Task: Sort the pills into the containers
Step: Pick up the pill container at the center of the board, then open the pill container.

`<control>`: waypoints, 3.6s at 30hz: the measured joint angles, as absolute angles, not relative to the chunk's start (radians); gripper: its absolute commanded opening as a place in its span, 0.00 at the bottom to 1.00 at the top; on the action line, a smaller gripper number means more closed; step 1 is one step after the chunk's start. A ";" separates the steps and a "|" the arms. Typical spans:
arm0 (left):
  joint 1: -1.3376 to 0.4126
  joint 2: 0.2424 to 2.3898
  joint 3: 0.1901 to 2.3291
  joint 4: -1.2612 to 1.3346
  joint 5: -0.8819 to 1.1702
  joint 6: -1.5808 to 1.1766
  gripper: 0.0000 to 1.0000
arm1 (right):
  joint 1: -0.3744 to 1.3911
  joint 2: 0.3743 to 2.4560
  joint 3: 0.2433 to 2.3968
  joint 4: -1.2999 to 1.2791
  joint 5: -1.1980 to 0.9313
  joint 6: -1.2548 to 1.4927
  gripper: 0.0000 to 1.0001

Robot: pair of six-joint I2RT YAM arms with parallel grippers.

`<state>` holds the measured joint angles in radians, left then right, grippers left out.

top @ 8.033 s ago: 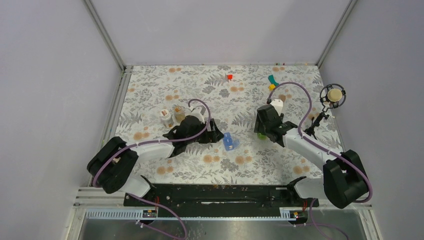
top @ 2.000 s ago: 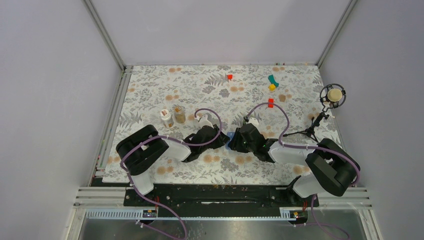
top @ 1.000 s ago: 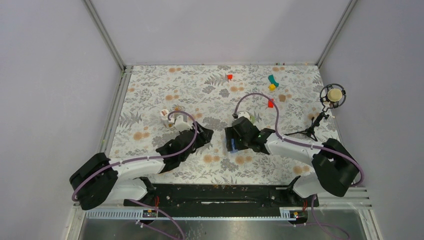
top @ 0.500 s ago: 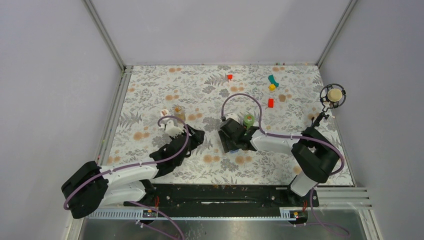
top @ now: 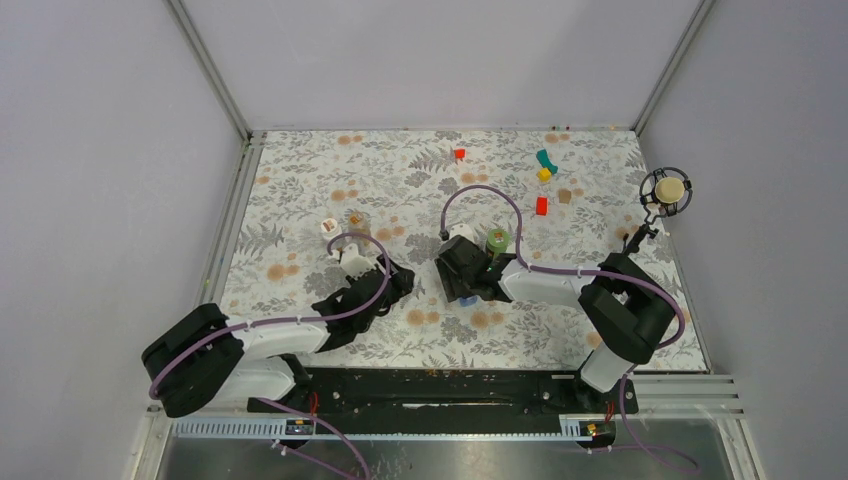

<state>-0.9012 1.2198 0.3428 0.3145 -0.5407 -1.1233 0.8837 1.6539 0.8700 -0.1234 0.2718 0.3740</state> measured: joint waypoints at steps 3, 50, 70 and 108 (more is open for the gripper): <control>-0.901 1.238 0.343 0.323 -0.523 -1.127 0.64 | 0.884 1.654 0.870 -0.118 0.273 0.372 0.52; -0.901 1.398 0.266 0.841 -0.259 -1.250 0.50 | 0.884 1.376 0.779 -0.025 -0.038 0.396 0.44; -0.901 1.381 0.246 0.861 -0.261 -1.245 0.00 | 0.826 1.410 0.780 0.024 -0.205 0.472 0.44; -0.880 1.192 0.235 0.699 -0.247 -1.211 0.00 | 0.684 1.283 0.610 0.169 -0.196 0.669 0.48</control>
<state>-0.8803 1.1923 0.2352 0.6991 -0.2466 -1.2106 0.6842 1.2835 0.6098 0.1692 -0.1963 0.6693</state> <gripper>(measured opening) 0.285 0.211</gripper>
